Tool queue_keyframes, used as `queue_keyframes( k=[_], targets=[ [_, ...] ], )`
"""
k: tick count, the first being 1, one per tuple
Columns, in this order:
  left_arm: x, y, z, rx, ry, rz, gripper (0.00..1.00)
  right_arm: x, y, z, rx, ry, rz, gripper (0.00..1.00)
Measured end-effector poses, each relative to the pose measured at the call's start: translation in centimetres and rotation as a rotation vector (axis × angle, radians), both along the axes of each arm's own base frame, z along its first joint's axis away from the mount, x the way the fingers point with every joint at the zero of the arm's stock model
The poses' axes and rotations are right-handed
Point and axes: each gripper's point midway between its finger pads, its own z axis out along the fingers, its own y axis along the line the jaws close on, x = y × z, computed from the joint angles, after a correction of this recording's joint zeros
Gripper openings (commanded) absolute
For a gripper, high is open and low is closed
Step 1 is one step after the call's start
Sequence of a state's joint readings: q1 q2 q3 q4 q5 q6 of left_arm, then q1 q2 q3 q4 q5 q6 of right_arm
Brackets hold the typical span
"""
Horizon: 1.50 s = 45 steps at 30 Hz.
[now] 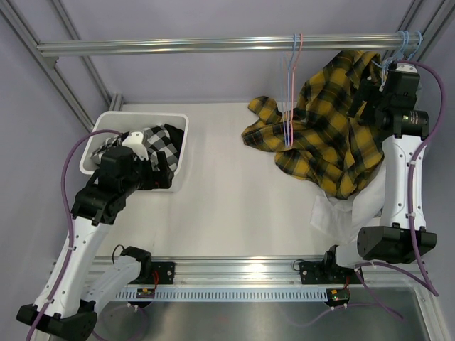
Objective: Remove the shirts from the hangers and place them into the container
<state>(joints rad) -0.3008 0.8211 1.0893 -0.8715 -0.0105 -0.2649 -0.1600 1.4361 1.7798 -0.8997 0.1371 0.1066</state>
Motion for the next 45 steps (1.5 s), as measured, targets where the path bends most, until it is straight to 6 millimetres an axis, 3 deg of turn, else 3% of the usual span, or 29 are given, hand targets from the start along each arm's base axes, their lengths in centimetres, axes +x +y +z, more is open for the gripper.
queue_keyframes(
  k=[16,22,27,31,38,42,45],
  targets=[
    [0.2,-0.2,-0.6,0.012,0.019,-0.010,0.99,-0.8,-2.8,1.1,-0.130,0.003,-0.050,0.99],
    [0.4,-0.3,-0.7,0.013,0.025,-0.010,0.99,0.6,-1.9,-0.3,-0.105,0.032,0.043,0.98],
    [0.5,-0.3,-0.9,0.016,0.034,-0.011,0.99,2.4,0.2,-2.2,-0.036,0.060,0.178,0.90],
    [0.6,-0.3,-1.1,0.018,0.040,-0.011,0.99,2.7,1.7,-2.1,0.001,0.044,0.267,0.74],
    [0.6,-0.4,-1.2,0.017,0.047,-0.015,0.99,3.2,2.5,0.2,0.001,-0.024,0.315,0.21],
    [0.6,-0.5,-1.2,0.015,0.048,-0.016,0.99,3.1,2.6,0.5,0.003,-0.032,0.311,0.03],
    [0.6,-0.6,-1.2,0.012,0.049,-0.021,0.99,3.0,2.6,0.7,0.007,-0.036,0.310,0.00]
  ],
)
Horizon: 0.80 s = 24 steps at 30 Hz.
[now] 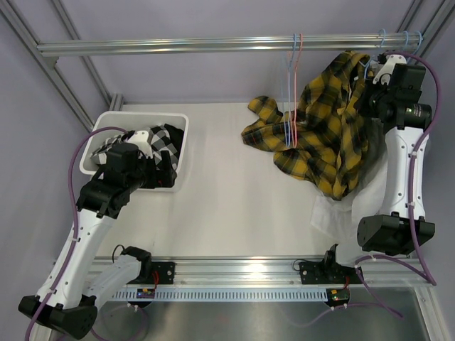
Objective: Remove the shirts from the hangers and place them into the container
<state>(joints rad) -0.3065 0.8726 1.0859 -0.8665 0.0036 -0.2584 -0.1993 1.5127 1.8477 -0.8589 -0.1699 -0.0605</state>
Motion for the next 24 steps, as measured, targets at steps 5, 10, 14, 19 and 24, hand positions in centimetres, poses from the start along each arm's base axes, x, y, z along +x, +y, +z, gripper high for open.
queue_keyframes(
  k=[5,10,14,19,24],
  targets=[
    [-0.1,-0.1,0.0,-0.005,0.002,-0.006,0.99,-0.5,0.6,1.1,0.020,-0.029,0.015,0.00],
    [-0.2,-0.3,0.1,-0.010,0.004,-0.013,0.99,-2.8,1.4,4.5,0.019,-0.117,0.021,0.00],
    [-0.1,-0.5,0.8,-0.021,-0.007,-0.021,0.99,-5.7,2.3,7.9,0.016,-0.216,0.033,0.00],
    [0.4,-1.0,1.8,-0.039,-0.007,-0.034,0.99,-10.0,3.4,7.5,0.046,-0.261,0.023,0.00],
    [1.2,-1.8,2.7,-0.058,0.003,-0.049,0.99,-13.1,4.8,2.8,0.114,-0.197,0.029,0.00]
  ],
)
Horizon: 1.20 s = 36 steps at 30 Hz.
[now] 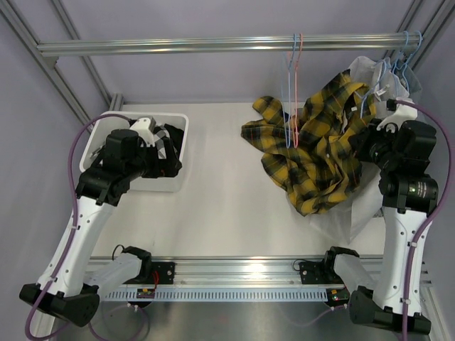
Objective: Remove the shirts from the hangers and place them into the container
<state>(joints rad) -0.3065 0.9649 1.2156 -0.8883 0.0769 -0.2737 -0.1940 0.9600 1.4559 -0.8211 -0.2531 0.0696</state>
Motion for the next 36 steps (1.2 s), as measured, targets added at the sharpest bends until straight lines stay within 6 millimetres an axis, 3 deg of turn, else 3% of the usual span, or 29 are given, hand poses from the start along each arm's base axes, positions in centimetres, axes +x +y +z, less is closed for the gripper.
queue_keyframes(
  k=[4,9,12,18,23,31,36],
  targets=[
    [0.7,-0.9,1.3,-0.034,-0.013,-0.022,0.99,-1.7,1.9,-3.3,0.052,0.083,0.058,0.00],
    [1.5,-2.3,2.9,-0.063,-0.036,-0.058,0.99,-4.9,5.4,-5.6,0.057,0.151,0.214,0.00],
    [1.9,-3.0,3.2,-0.069,-0.032,-0.074,0.99,-7.7,7.5,-6.1,0.044,0.169,0.331,0.00],
    [2.4,-5.0,4.4,-0.085,-0.040,-0.124,0.99,-11.3,10.7,-5.5,0.082,0.171,0.523,0.00],
    [1.8,-8.2,6.9,-0.126,-0.097,-0.204,0.99,-12.1,13.1,-5.6,0.130,0.216,0.669,0.00],
    [-1.1,-14.1,10.0,-0.169,-0.188,-0.337,0.99,-11.8,17.8,-5.0,0.144,0.333,0.903,0.00],
    [-2.5,-16.5,11.5,-0.202,-0.239,-0.369,0.99,-11.3,19.0,-4.4,0.136,0.329,0.952,0.00]
  ],
)
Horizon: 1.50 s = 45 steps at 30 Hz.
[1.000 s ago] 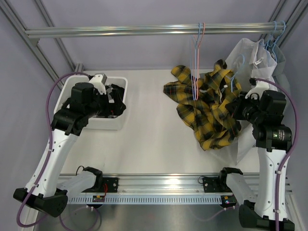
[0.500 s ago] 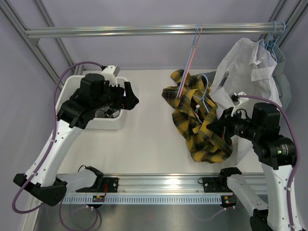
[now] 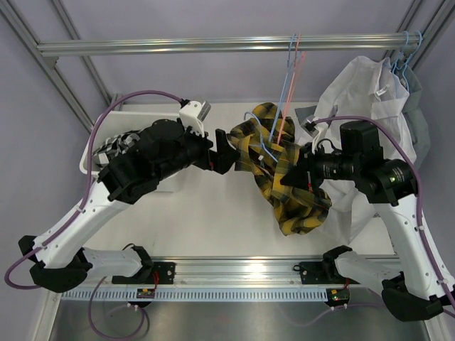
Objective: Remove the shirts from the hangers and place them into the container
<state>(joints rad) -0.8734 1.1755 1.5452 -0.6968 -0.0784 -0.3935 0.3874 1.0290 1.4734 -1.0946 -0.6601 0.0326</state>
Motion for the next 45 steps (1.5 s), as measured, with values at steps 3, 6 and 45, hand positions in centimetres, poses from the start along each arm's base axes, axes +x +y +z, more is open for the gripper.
queue_keyframes(
  k=[3,6,45],
  targets=[
    [-0.4,-0.8,0.7,-0.015,-0.027,0.001,0.99,0.2,0.4,0.9,0.009,-0.021,0.013,0.00],
    [-0.6,-1.7,1.4,-0.038,-0.055,0.005,0.99,0.4,1.4,1.5,0.018,-0.040,0.050,0.00],
    [5.9,-6.6,-5.2,0.106,-0.109,0.341,0.00,1.5,-1.2,0.5,-0.027,-0.223,-0.179,0.88]
  ],
)
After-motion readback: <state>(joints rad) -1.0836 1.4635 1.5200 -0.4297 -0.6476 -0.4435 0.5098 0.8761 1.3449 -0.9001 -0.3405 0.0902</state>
